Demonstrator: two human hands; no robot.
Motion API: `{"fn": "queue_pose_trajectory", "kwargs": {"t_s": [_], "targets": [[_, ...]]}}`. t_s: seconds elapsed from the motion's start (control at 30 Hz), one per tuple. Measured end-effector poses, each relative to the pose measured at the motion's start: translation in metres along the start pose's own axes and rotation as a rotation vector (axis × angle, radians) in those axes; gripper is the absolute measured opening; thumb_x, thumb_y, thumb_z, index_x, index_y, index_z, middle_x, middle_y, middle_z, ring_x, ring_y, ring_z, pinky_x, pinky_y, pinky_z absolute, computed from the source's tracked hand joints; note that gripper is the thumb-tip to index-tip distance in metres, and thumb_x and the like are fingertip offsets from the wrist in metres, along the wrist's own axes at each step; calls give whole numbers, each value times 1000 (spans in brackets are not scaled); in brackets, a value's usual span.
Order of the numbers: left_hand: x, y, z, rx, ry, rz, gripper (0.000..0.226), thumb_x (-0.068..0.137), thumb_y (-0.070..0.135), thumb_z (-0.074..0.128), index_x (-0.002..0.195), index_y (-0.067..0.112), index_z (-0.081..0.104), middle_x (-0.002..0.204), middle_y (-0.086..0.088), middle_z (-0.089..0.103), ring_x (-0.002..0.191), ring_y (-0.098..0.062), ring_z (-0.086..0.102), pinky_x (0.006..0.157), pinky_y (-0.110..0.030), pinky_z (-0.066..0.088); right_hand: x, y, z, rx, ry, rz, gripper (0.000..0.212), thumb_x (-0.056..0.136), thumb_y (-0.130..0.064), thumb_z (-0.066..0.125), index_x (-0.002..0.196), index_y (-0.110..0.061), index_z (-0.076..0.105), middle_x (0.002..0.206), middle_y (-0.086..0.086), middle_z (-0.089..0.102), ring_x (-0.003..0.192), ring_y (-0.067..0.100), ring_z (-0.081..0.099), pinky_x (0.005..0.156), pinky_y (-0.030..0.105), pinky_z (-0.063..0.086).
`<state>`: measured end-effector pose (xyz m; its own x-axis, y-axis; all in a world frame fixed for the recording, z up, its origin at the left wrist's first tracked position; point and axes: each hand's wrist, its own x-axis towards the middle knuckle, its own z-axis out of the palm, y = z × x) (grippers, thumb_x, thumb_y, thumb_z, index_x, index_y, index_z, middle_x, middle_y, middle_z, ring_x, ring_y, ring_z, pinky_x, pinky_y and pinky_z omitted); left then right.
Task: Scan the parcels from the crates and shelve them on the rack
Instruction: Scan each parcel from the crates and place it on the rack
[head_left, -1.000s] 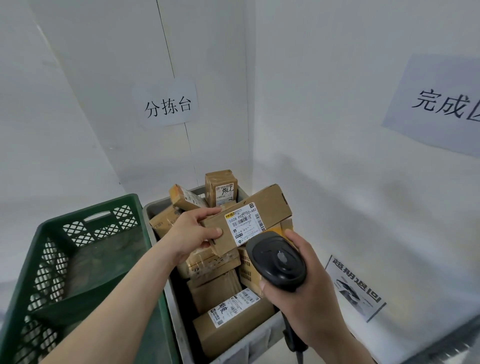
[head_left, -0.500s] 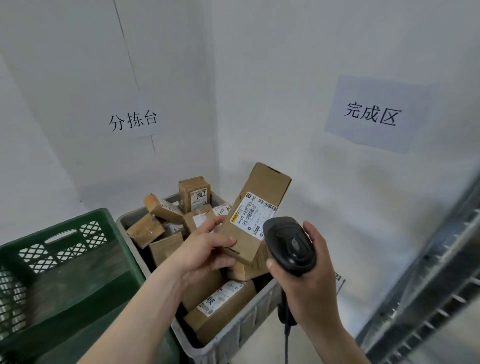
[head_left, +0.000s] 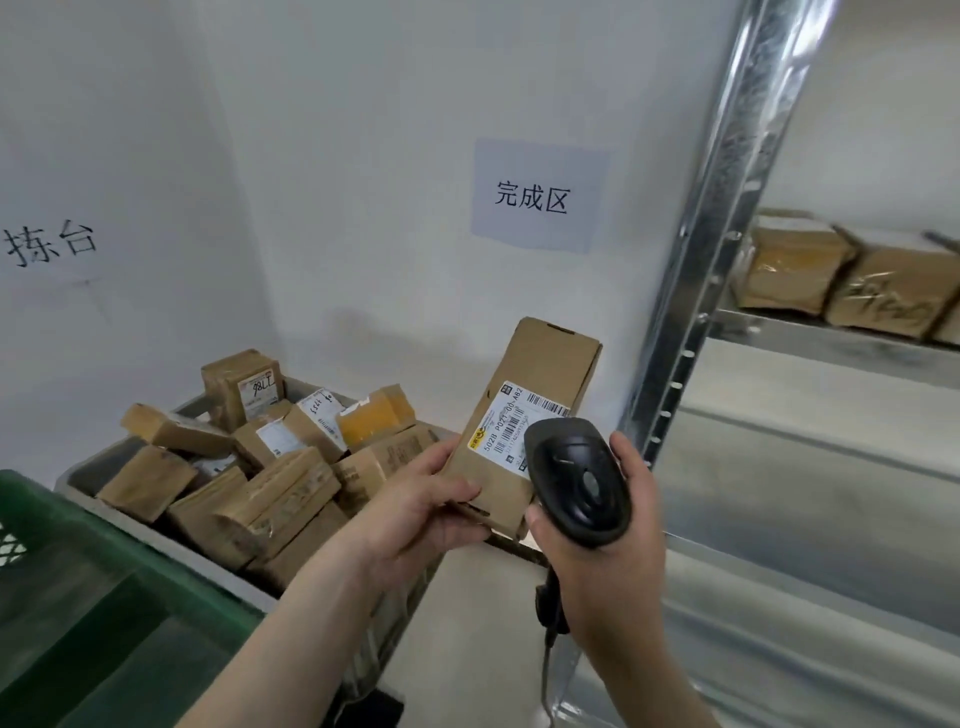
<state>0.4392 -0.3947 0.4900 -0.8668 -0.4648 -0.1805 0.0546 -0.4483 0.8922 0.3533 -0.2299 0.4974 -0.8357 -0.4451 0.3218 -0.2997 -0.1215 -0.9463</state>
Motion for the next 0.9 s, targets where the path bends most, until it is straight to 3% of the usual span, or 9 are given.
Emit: {"fn": "queue_pose_trajectory", "kwargs": {"t_s": [0.07, 0.2, 0.33, 0.5, 0.6, 0.77, 0.9], "targets": [[2, -8, 19, 61, -52, -20, 57, 74, 9, 69, 130, 20, 64, 126, -23, 66, 103, -35, 62, 77, -39, 56, -7, -2, -20, 3, 83, 4, 92, 69, 8, 86, 139, -36, 45, 115, -34, 61, 105, -24, 55, 82, -5, 39], [4, -22, 65, 231, -63, -12, 52, 69, 16, 72, 121, 21, 68, 114, -11, 73, 92, -22, 70, 91, -44, 53, -18, -5, -64, 16, 193, 9, 90, 71, 11, 84, 141, -33, 46, 113, -36, 65, 110, -12, 61, 86, 1, 45], [11, -41, 117, 269, -152, -10, 51, 69, 15, 71, 120, 17, 67, 105, -8, 74, 82, -21, 71, 75, -37, 57, -28, -17, -111, 52, 299, -9, 87, 73, 21, 77, 139, -26, 46, 120, -21, 62, 105, -13, 64, 82, 2, 47], [18, -74, 198, 300, -300, -13, 52, 88, -3, 68, 129, 28, 62, 107, -4, 75, 87, -23, 73, 68, -34, 60, -39, -20, -187, 25, 465, -37, 89, 72, 24, 76, 140, -23, 45, 123, -21, 59, 107, -15, 62, 87, 4, 47], [19, -97, 252, 325, -375, -26, 58, 88, -2, 69, 134, 33, 58, 115, -6, 75, 99, -30, 73, 67, -32, 62, -48, -22, -240, -22, 553, -37, 89, 72, 20, 79, 143, -21, 45, 123, -24, 57, 106, -20, 58, 86, 0, 43], [15, -138, 343, 373, -450, -37, 58, 92, -3, 65, 137, 33, 55, 110, -3, 75, 92, -20, 72, 71, -33, 61, -64, -20, -331, -61, 658, -36, 88, 72, 17, 80, 146, -16, 46, 130, -13, 60, 111, -12, 59, 88, 0, 43], [8, -169, 414, 427, -490, -13, 56, 93, -3, 64, 137, 31, 54, 99, 2, 77, 88, -15, 71, 74, -35, 59, -74, -20, -402, -74, 729, -39, 85, 73, 15, 80, 143, -20, 48, 127, -14, 61, 108, -14, 60, 87, 0, 44]]}}
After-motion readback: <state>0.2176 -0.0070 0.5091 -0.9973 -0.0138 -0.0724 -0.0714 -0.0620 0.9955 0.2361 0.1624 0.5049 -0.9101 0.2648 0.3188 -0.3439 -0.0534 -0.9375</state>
